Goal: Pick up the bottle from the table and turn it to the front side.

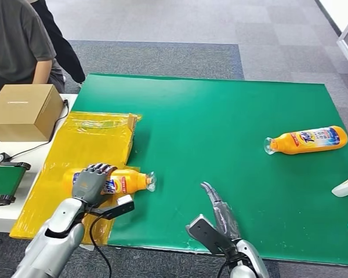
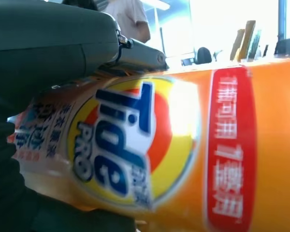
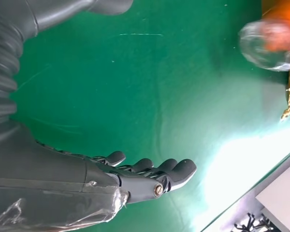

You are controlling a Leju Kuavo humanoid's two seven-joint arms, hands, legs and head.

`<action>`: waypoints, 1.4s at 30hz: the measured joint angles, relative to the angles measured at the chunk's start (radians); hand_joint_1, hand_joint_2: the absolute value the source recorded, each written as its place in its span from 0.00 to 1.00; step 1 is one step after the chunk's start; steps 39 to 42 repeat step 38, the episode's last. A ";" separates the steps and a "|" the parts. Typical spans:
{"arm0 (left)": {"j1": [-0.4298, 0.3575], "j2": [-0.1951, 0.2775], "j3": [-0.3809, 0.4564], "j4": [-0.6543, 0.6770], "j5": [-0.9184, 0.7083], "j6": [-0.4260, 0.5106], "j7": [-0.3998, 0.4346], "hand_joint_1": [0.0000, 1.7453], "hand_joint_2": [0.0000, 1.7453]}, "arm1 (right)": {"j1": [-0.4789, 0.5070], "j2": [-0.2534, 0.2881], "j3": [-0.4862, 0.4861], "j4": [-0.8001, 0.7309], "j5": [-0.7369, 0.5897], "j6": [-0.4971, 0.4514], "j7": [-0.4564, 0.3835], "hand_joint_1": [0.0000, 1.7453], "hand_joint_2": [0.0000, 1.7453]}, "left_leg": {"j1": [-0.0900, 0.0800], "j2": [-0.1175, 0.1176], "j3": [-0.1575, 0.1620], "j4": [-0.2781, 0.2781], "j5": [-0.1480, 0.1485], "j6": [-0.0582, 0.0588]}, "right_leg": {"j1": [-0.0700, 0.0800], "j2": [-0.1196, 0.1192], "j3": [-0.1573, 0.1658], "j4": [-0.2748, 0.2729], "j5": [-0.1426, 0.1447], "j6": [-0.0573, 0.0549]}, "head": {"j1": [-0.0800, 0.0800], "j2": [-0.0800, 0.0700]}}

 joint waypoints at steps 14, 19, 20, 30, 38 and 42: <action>0.058 0.002 0.024 -0.064 0.291 0.227 -0.160 0.00 1.00 | 0.030 -0.008 -0.015 -0.013 -0.031 -0.016 -0.005 0.00 1.00 | 0.000 0.000 -0.001 0.000 -0.001 0.001 | 0.000 0.000 0.000 0.000 -0.001 0.001 | 0.000 0.000; 0.149 -0.047 0.093 -0.215 0.581 0.324 -0.362 0.00 1.00 | 0.050 -0.014 -0.016 -0.017 -0.052 -0.051 -0.006 0.00 1.00 | 0.000 0.000 -0.002 0.000 -0.002 0.002 | 0.000 0.000 -0.001 -0.001 -0.002 0.001 | 0.000 0.000; 0.166 -0.059 0.104 -0.240 0.647 0.321 -0.409 0.00 1.00 | 0.052 -0.015 -0.016 -0.017 -0.056 -0.060 -0.007 0.00 1.00 | 0.000 0.000 -0.002 0.000 -0.002 0.002 | 0.000 0.000 -0.001 -0.001 -0.002 0.001 | 0.000 0.000; 0.295 -0.185 0.187 -0.358 1.187 0.002 -0.577 0.00 1.00 | 0.118 -0.021 -0.038 -0.066 -0.121 -0.197 -0.059 0.00 1.00 | 0.000 0.000 -0.002 0.000 -0.003 0.002 | 0.000 0.000 -0.001 -0.001 -0.003 0.002 | 0.000 0.000; 0.322 -0.268 0.225 -0.344 1.244 -0.147 -0.577 0.00 1.00 | 0.213 -0.023 -0.137 -0.164 -0.267 -0.194 -0.200 0.00 1.00 | -0.001 0.000 -0.002 0.000 -0.005 0.004 | -0.001 0.000 0.000 -0.002 -0.004 0.002 | 0.000 0.000; 0.322 -0.268 0.225 -0.344 1.244 -0.147 -0.577 0.00 1.00 | 0.213 -0.023 -0.137 -0.164 -0.267 -0.194 -0.200 0.00 1.00 | -0.001 0.000 -0.002 0.000 -0.005 0.004 | -0.001 0.000 0.000 -0.002 -0.004 0.002 | 0.000 0.000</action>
